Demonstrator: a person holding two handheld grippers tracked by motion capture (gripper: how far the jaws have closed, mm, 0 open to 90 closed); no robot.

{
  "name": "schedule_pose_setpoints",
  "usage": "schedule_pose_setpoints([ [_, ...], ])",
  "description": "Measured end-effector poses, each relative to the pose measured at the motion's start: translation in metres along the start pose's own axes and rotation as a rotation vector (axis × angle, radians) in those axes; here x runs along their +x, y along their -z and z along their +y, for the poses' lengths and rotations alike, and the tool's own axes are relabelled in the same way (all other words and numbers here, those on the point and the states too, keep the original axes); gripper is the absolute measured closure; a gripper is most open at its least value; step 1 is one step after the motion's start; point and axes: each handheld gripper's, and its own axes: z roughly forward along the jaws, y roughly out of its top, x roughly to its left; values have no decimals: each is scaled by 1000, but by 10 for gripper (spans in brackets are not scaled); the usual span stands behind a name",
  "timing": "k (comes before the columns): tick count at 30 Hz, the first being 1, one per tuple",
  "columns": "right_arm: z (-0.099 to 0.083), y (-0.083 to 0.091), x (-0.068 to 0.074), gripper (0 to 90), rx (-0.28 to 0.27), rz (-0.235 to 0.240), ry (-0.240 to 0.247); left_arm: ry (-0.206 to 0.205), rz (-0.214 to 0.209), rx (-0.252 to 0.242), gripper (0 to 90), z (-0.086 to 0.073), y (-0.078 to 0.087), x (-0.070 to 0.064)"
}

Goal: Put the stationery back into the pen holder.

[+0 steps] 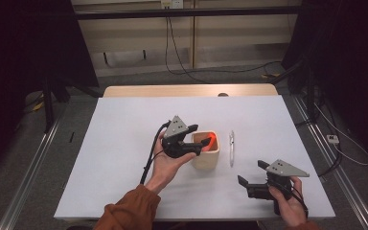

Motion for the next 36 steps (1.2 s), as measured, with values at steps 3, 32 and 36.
schedule_pose_setpoints([
  [3, 1, -1, 0, 61, 3, -6, -2, -1, 28, 32, 186, 0, 6, 3],
  [32, 16, -11, -8, 122, 67, -33, 15, 21, 114, 127, 56, -45, 91, 28],
  [36, 24, -15, -13, 157, 74, -44, 18, 20, 123, 138, 56, -54, 105, 28],
])
